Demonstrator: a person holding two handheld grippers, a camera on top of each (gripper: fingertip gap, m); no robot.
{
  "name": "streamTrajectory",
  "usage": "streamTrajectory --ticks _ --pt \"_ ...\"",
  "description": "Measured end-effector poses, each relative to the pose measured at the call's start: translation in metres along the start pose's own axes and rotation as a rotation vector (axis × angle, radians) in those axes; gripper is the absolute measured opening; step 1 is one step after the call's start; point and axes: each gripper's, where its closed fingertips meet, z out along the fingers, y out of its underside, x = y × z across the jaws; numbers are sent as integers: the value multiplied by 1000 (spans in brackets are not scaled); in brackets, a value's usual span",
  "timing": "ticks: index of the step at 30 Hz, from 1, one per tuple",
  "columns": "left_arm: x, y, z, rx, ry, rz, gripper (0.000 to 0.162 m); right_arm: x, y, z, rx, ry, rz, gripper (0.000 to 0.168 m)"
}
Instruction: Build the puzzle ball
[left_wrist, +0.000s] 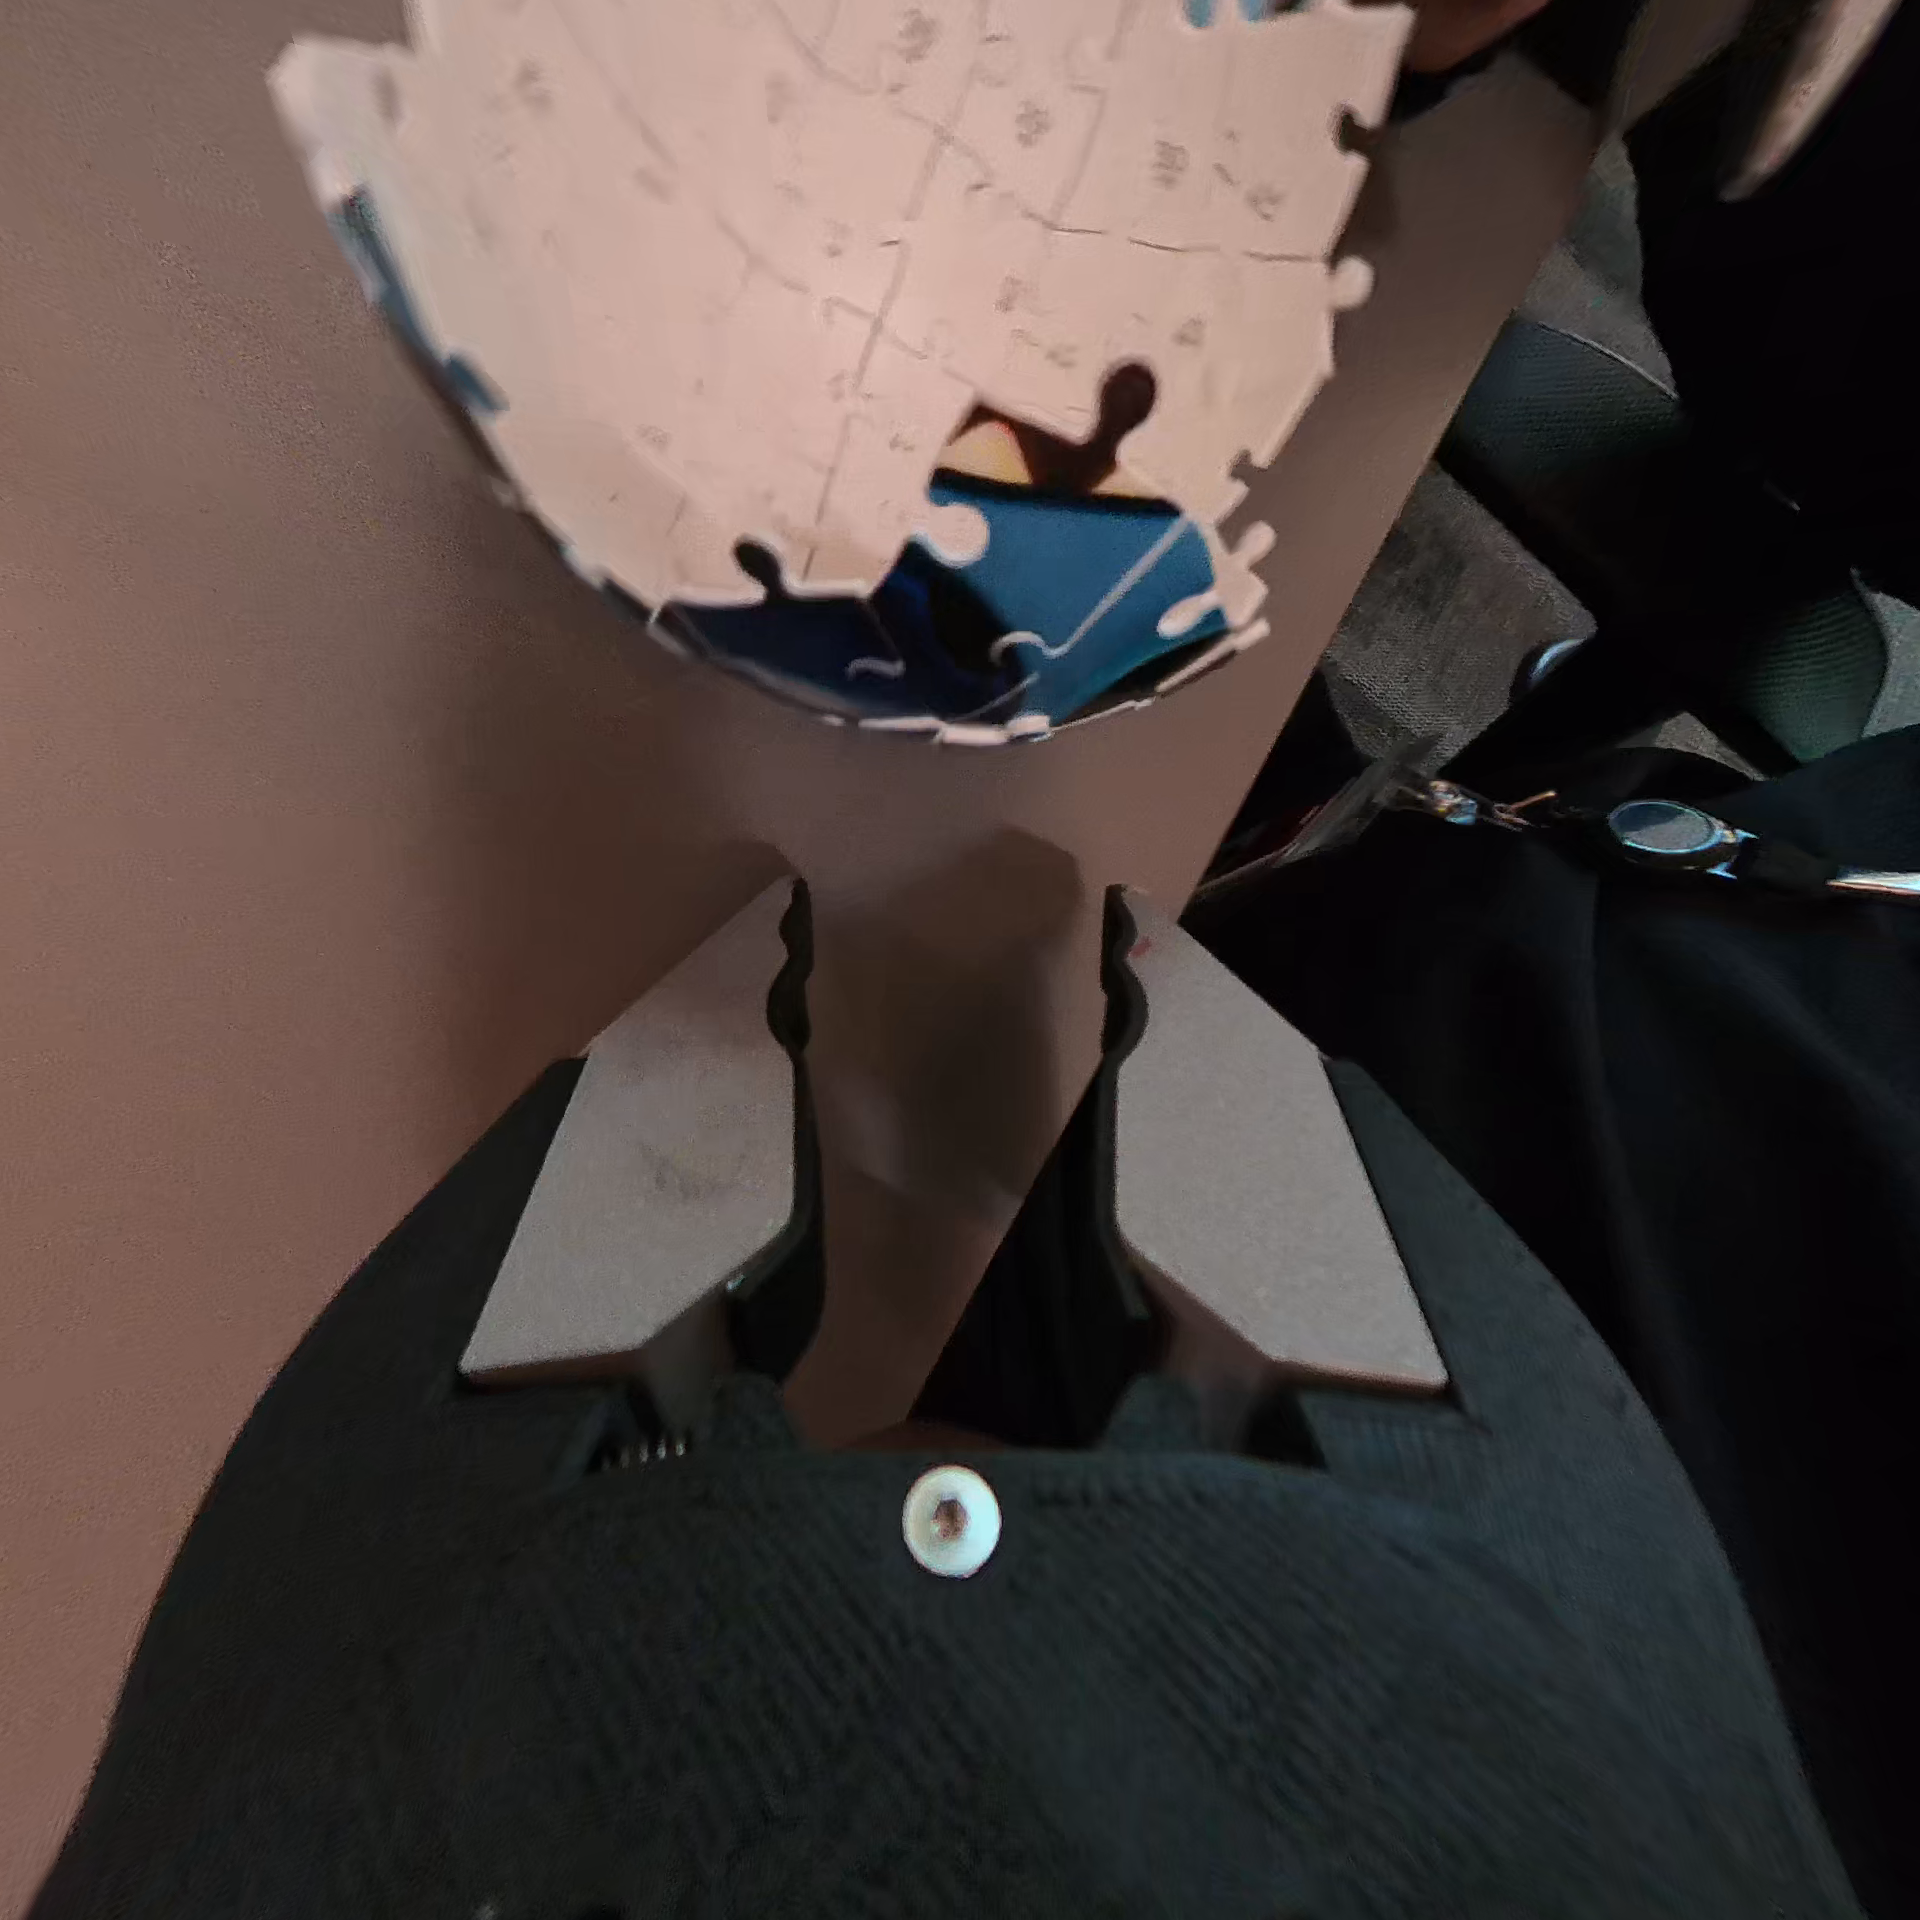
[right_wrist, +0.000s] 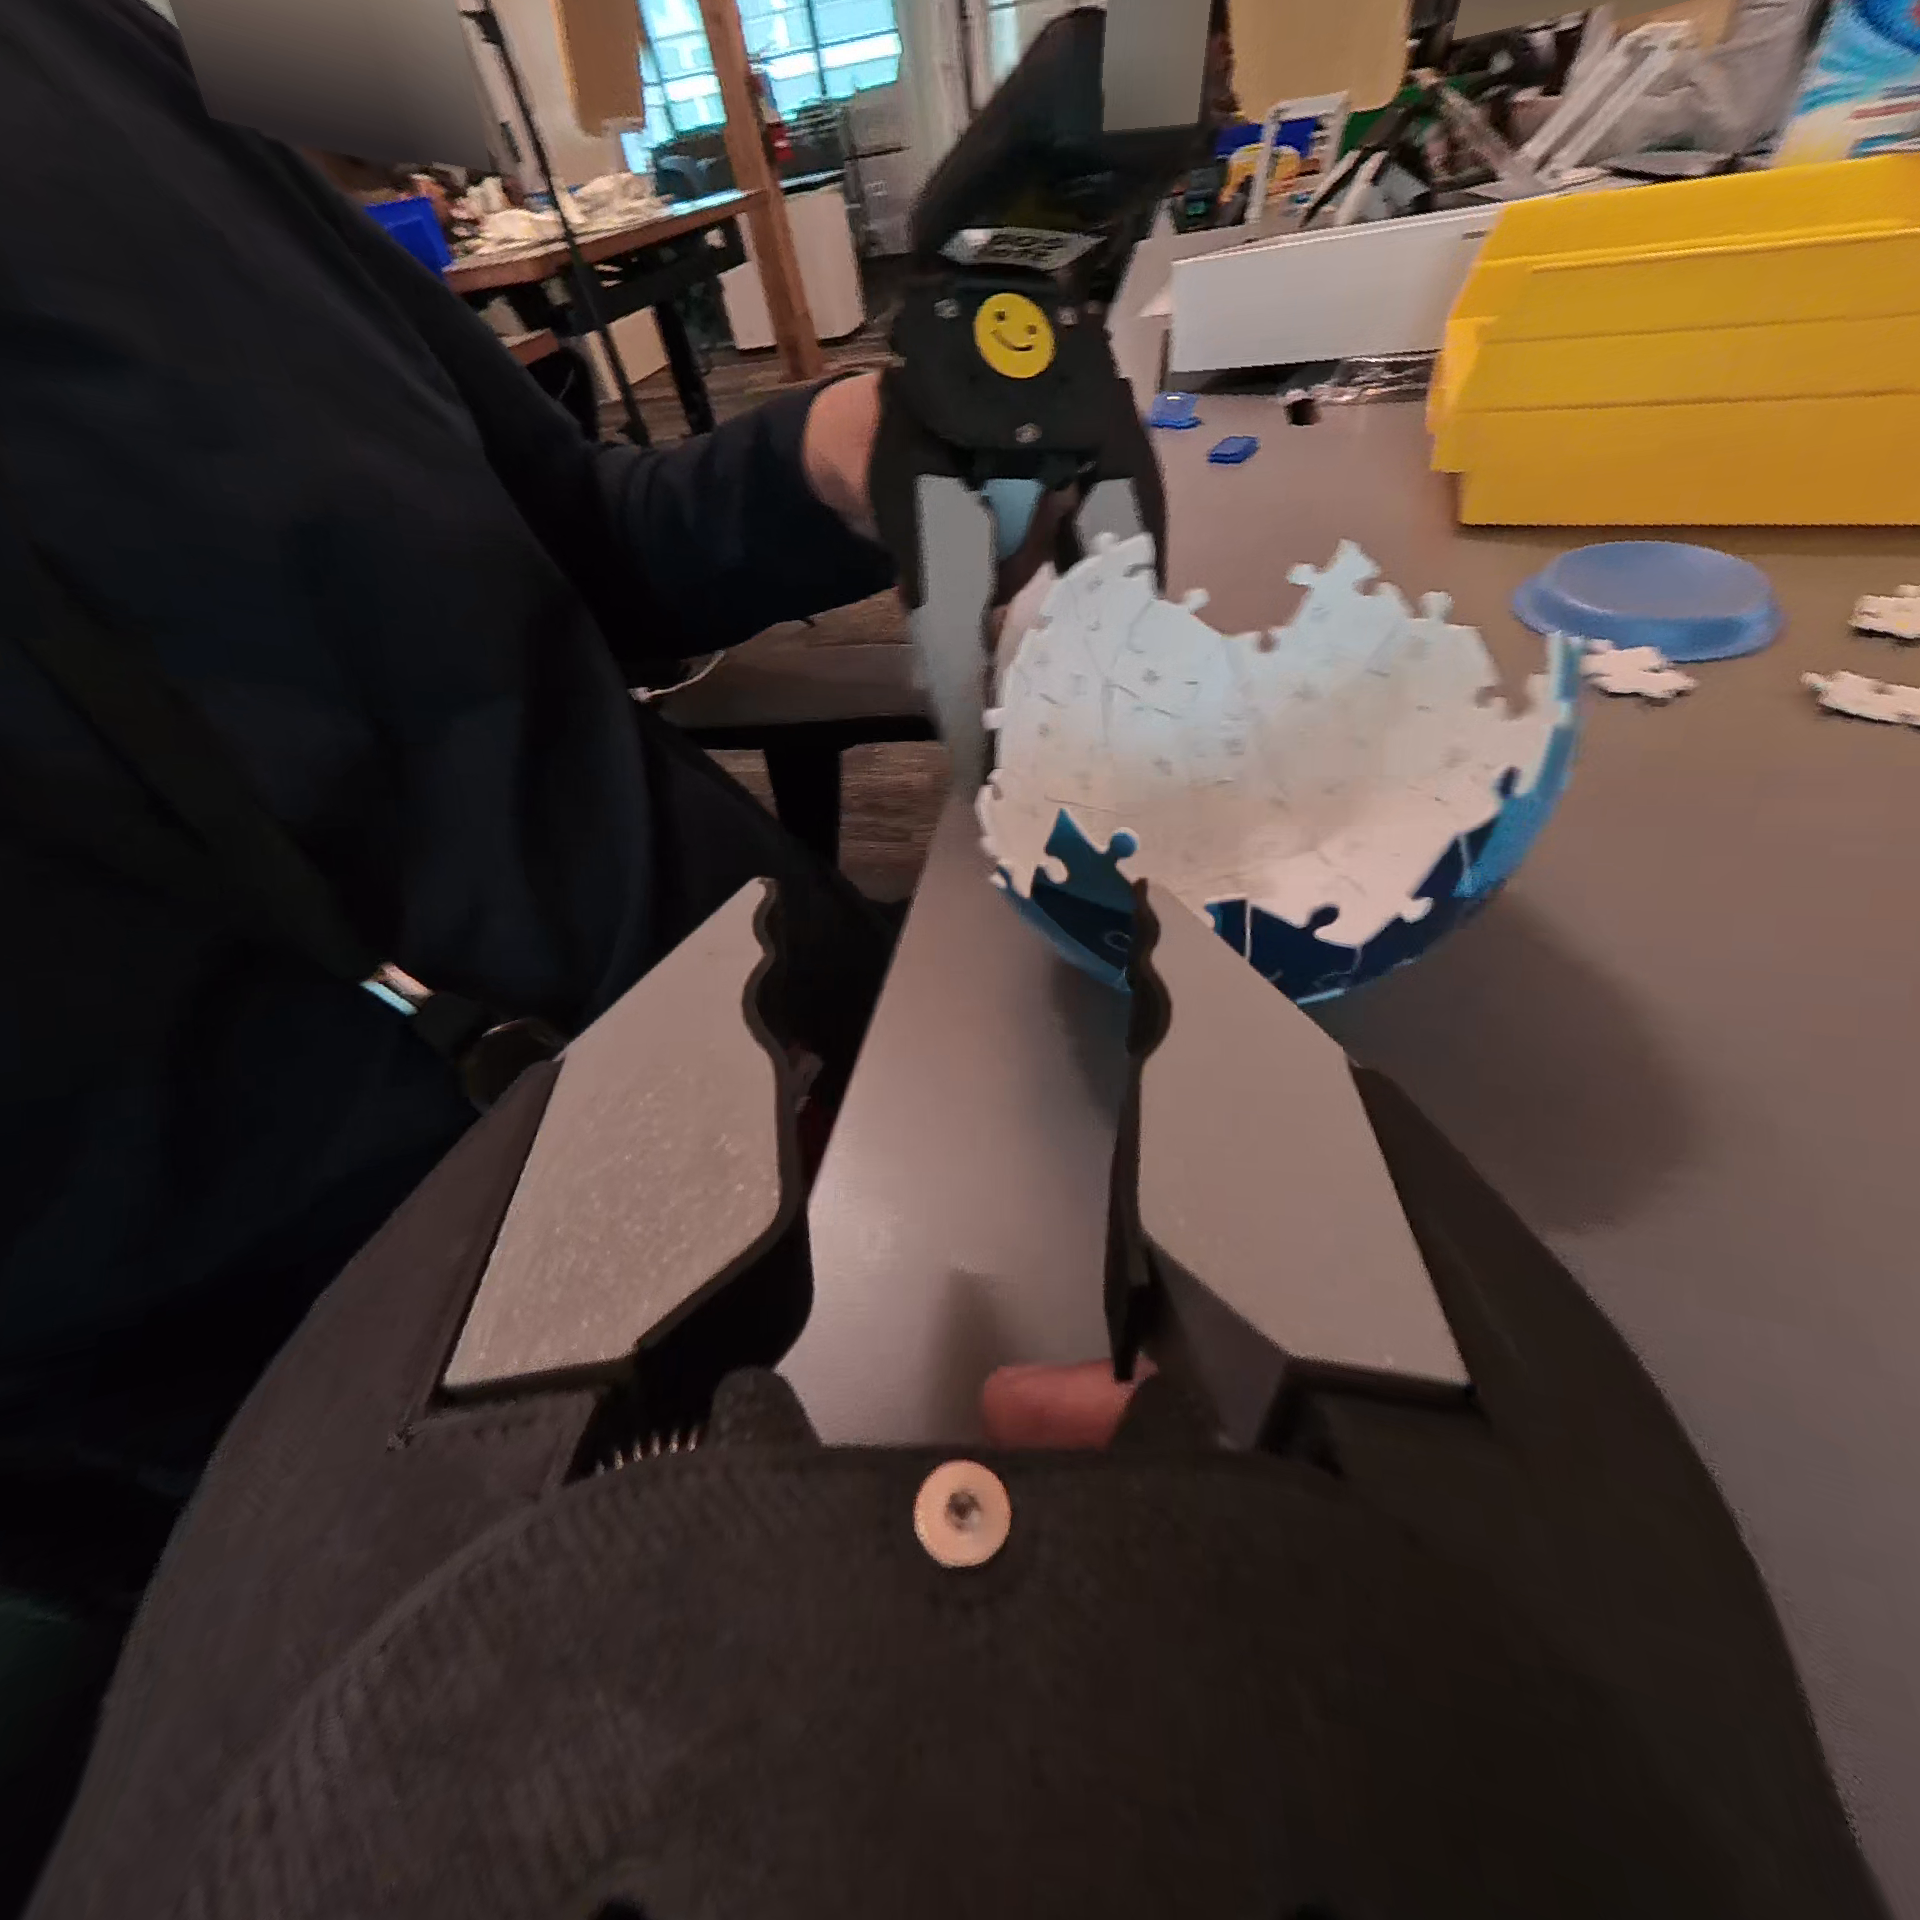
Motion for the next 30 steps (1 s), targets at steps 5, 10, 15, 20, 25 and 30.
streamTrajectory --ticks 5,10,15,20,25,30 --pt "-19 9 -20 25 -49 -60 55 -6 -2 1 7 -23 -20 65" --pt "-24 8 -29 56 -50 -86 55 7 -10 -7 57 44 -7 64" --pt "-14 -1 -20 61 -26 -50 55 15 -7 -8 48 82 -3 64" --pt "-5 -19 -8 49 -20 19 55 19 -7 -11 55 100 7 64" --pt "-3 -24 -1 10 -27 61 56 20 -8 -12 60 104 6 64" --pt "-3 -30 3 11 -20 60 56 20 -7 -11 52 108 3 65"
